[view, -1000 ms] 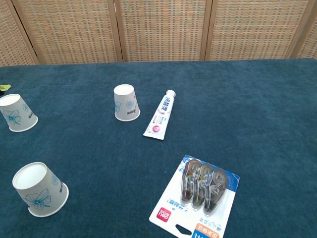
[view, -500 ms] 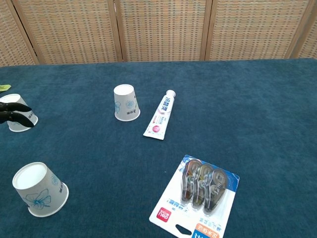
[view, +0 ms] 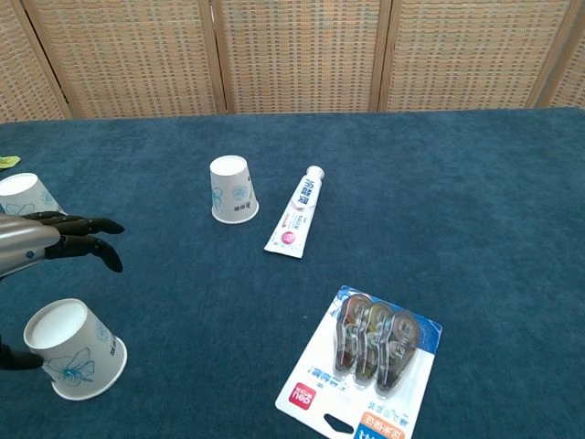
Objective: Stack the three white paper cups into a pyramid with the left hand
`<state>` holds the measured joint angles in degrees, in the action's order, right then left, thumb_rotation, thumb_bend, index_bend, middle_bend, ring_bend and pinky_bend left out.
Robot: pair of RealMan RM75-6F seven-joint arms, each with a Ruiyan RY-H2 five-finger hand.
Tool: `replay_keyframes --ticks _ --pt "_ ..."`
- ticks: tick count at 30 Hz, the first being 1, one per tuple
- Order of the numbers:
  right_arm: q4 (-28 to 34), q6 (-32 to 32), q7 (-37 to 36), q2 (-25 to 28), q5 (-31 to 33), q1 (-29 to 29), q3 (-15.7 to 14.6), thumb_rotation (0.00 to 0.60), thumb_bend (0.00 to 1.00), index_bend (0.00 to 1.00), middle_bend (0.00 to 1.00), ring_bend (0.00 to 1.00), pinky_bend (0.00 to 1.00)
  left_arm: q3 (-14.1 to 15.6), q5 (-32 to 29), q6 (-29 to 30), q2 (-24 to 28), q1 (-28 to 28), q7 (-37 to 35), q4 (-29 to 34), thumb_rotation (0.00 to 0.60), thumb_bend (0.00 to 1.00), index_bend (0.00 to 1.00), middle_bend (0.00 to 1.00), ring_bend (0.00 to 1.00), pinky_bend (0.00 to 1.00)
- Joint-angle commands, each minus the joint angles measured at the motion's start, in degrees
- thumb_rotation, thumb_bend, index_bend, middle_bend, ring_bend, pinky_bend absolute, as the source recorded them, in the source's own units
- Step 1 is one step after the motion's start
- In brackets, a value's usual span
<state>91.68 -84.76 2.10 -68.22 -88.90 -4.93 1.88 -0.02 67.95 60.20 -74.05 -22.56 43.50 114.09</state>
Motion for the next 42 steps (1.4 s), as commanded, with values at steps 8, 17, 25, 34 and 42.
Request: replay_keyframes --ticks 8,17,25,34,42 --pt "0.03 -0.21 -0.3 0.11 0.09 0.09 0.15 0.6 0.0 0.0 0.0 0.0 0.0 0.96 -1.52 1.02 -1.42 -1.38 -0.06 -1.36 0.6 0.16 0.41 0.0 0.0 0.0" --pt "-0.03 -0.19 -0.28 0.06 0.06 0.1 0.15 0.6 0.0 0.0 0.0 0.0 0.0 1.7 -1.69 2.42 -1.16 -1.93 -0.25 -1.37 0.6 0.16 0.46 0.0 0.0 0.0" --pt "-0.01 -0.27 -0.46 0.14 0.09 0.15 0.2 0.6 0.0 0.0 0.0 0.0 0.0 1.01 -1.66 4.02 -0.06 -2.56 -0.73 -0.38 0.6 0.16 0.47 0.0 0.0 0.0" --pt "0.24 -0.09 -0.23 0.26 -0.04 0.13 0.05 0.6 0.0 0.0 0.0 0.0 0.0 -4.91 -8.95 3.87 4.55 -6.14 -2.59 0.49 0.6 0.16 0.47 0.0 0.0 0.0" --pt "0.47 -0.17 -0.04 0.34 -0.09 0.22 0.01 0.6 0.0 0.0 0.0 0.0 0.0 -8.87 -19.28 0.33 4.45 -10.96 -3.97 -6.38 0.6 0.16 0.47 0.0 0.0 0.0"
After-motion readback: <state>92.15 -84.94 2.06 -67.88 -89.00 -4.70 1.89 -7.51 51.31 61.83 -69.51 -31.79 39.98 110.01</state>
